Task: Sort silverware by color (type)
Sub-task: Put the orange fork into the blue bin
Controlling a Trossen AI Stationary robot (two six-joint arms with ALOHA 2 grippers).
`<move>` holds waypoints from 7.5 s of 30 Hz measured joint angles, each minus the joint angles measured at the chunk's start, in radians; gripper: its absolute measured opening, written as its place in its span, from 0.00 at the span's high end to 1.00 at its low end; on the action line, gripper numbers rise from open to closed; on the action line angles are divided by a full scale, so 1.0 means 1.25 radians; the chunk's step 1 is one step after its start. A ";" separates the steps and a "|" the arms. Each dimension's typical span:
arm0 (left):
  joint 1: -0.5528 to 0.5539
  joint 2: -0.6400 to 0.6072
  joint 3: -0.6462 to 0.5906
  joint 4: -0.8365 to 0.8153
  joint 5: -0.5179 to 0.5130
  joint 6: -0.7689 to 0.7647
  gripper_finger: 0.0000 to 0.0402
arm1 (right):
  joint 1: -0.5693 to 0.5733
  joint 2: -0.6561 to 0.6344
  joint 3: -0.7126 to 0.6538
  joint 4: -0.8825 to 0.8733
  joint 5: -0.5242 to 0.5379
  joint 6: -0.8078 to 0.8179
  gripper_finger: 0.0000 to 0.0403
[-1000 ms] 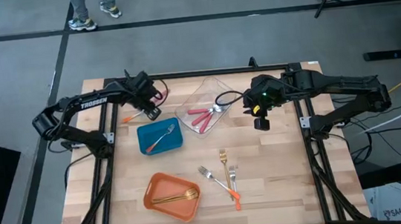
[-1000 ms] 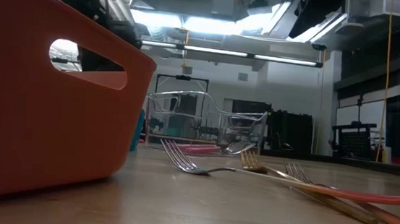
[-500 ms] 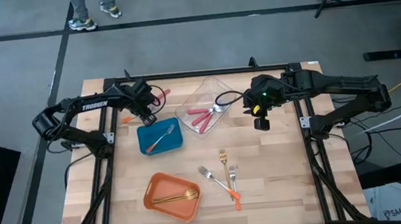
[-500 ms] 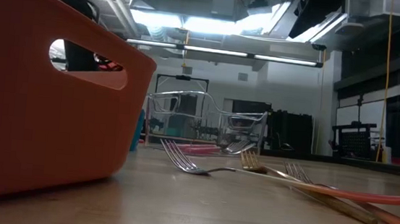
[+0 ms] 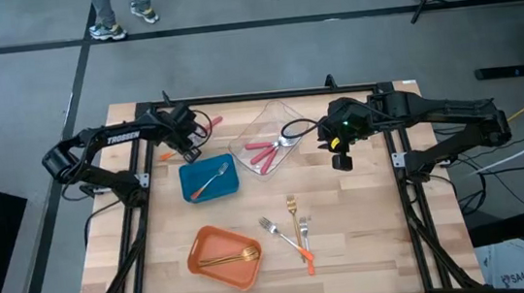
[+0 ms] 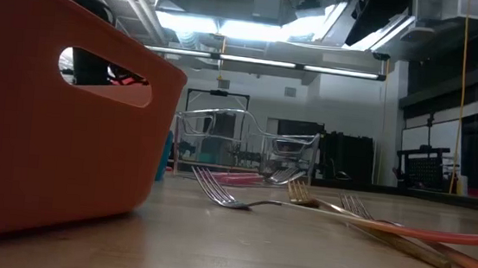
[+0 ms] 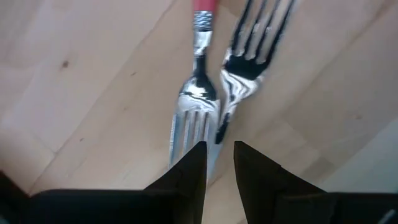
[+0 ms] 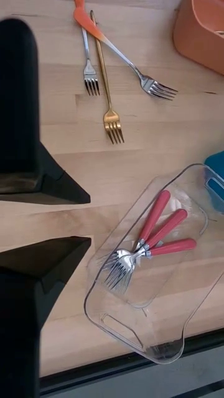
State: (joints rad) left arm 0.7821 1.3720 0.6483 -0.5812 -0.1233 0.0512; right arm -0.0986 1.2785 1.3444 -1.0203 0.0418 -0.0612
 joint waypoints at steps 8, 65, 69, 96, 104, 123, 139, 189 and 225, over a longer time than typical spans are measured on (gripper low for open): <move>0.047 0.000 0.000 0.000 -0.041 -0.039 0.81 | 0.000 0.000 0.000 0.000 0.000 0.000 0.79; 0.033 -0.001 -0.089 0.122 0.067 0.116 0.81 | 0.000 0.000 0.000 0.000 0.000 0.000 0.79; 0.033 -0.001 -0.089 0.122 0.069 0.116 0.81 | 0.000 0.000 0.000 0.000 0.000 0.000 0.79; 0.033 0.001 -0.091 0.119 0.074 0.115 0.97 | 0.000 0.000 0.000 0.000 0.000 0.000 0.79; 0.034 0.001 -0.091 0.119 0.086 0.107 0.98 | 0.000 0.000 0.000 0.000 0.000 0.000 0.79; 0.034 0.005 -0.004 0.117 0.112 0.065 0.99 | 0.000 0.000 0.000 0.000 0.000 0.000 0.79; 0.034 0.003 0.106 0.115 0.113 0.065 0.98 | 0.000 0.000 0.000 -0.001 0.000 0.000 0.79; -0.435 0.001 0.476 -0.534 0.085 -0.422 0.98 | 0.000 0.000 0.000 -0.003 0.000 -0.021 0.79; -0.421 0.002 0.166 -0.220 0.087 -0.318 0.98 | 0.000 0.000 0.000 0.000 0.000 -0.021 0.79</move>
State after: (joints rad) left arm 0.2562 1.3743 0.8562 -0.8562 -0.0149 -0.3459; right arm -0.0989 1.2785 1.3443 -1.0203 0.0418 -0.0875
